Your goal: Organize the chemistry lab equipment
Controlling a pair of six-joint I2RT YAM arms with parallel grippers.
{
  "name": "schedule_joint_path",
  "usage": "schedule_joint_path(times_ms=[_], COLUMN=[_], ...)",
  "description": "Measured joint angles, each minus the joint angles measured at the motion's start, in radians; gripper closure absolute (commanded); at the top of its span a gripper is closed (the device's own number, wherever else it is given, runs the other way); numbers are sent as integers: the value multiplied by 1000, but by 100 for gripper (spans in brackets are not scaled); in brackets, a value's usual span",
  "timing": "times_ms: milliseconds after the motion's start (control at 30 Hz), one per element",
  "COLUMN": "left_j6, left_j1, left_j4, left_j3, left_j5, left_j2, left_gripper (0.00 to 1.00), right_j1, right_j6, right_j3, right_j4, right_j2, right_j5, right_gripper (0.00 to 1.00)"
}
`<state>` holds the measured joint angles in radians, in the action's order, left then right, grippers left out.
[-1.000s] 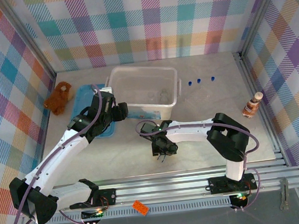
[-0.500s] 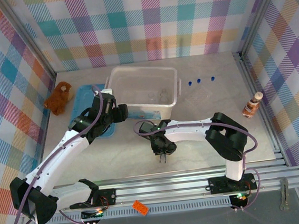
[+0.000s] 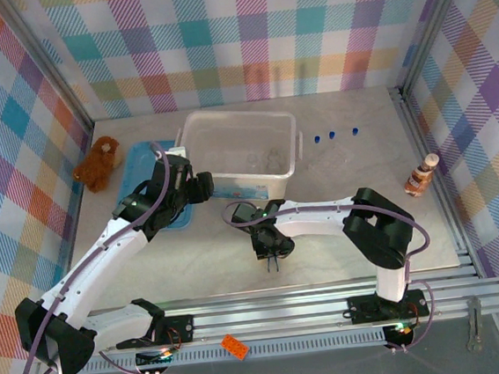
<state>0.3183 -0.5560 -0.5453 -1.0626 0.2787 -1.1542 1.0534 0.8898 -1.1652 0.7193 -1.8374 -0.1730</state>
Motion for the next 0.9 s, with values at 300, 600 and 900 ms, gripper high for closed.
schedule_joint_path(times_ms=[300,600,900], left_j6=[1,3,3], left_j1=[0,0,0], left_j4=[3,5,6], left_j3=[0,6,8], left_j5=[0,0,0], left_j2=[0,0,0], left_gripper=[23,23,23], right_j1=[7,50,53], right_j6=[10,19,17], right_j3=[6,6,-4], right_j4=[14,34,62], right_j2=[0,0,0], right_j5=[2,2,-20], right_gripper=[64,67,77])
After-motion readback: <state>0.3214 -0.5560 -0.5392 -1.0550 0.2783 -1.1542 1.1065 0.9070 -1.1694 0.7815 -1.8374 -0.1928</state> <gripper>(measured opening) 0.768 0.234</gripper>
